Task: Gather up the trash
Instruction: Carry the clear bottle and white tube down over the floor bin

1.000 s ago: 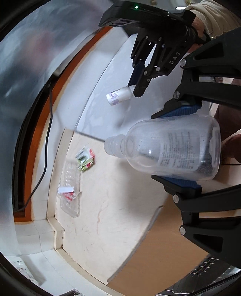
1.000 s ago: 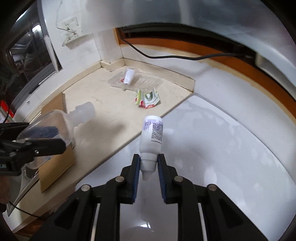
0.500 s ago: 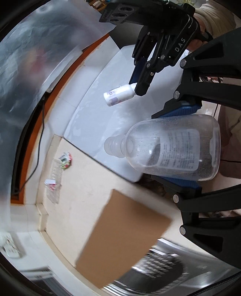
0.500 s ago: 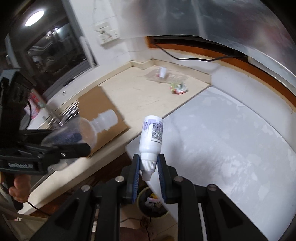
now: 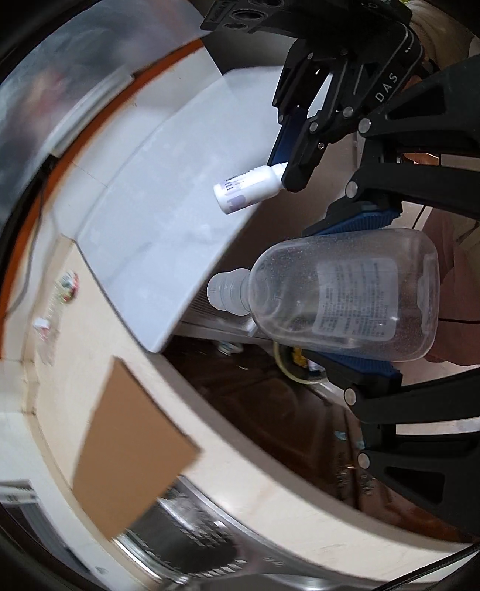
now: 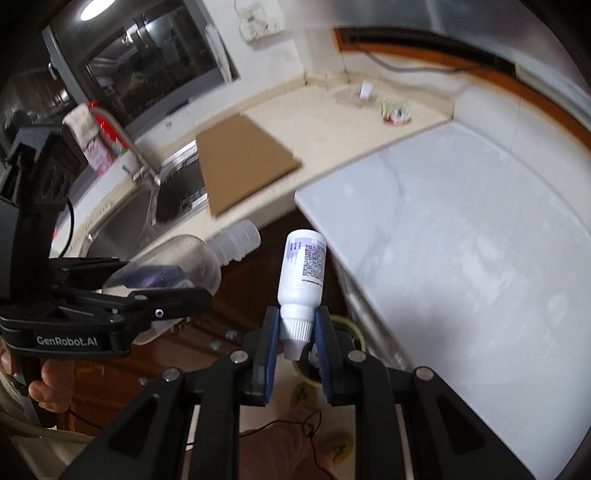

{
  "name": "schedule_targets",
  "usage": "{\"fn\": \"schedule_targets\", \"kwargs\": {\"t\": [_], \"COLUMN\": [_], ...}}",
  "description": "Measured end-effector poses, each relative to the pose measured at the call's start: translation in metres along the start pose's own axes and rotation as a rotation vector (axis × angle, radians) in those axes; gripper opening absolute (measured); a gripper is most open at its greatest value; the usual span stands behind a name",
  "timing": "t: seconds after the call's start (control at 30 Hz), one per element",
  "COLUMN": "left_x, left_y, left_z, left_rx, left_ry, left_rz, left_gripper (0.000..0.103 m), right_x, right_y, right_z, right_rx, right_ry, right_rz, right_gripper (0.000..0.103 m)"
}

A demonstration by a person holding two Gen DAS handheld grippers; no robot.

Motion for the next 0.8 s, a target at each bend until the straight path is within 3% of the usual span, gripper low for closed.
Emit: {"fn": "schedule_targets", "kwargs": {"t": [0.37, 0.57, 0.8], "left_x": [0.065, 0.125, 0.213], "left_y": [-0.060, -0.082, -0.104], "left_z": [-0.029, -0.053, -0.086], "left_rx": [-0.066, -0.100, -0.099], "left_ry": [0.070, 0.075, 0.111], "left_rz": [-0.073, -0.116, -0.151], "left_gripper": [0.053, 0.053, 0.053], "right_x": [0.063, 0.119, 0.206], "right_y": [-0.057, -0.090, -0.138], "right_z": [0.008, 0.019, 0.027], "right_rx": [0.046, 0.083, 0.031], "right_ry": [-0.018, -0.041, -0.075], "right_rz": [-0.097, -0.162, -0.229], "right_gripper": [0.019, 0.019, 0.019]}}
Point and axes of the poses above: each gripper's, at about its wrist camera, not at the fingertips, and x roughly the way its jaws point, z to its right, y to its top, the point moved 5 cm from there along x, roughly the way its jaws point, and after that the axes turned 6 degrees about z, right-handed, at the moved point
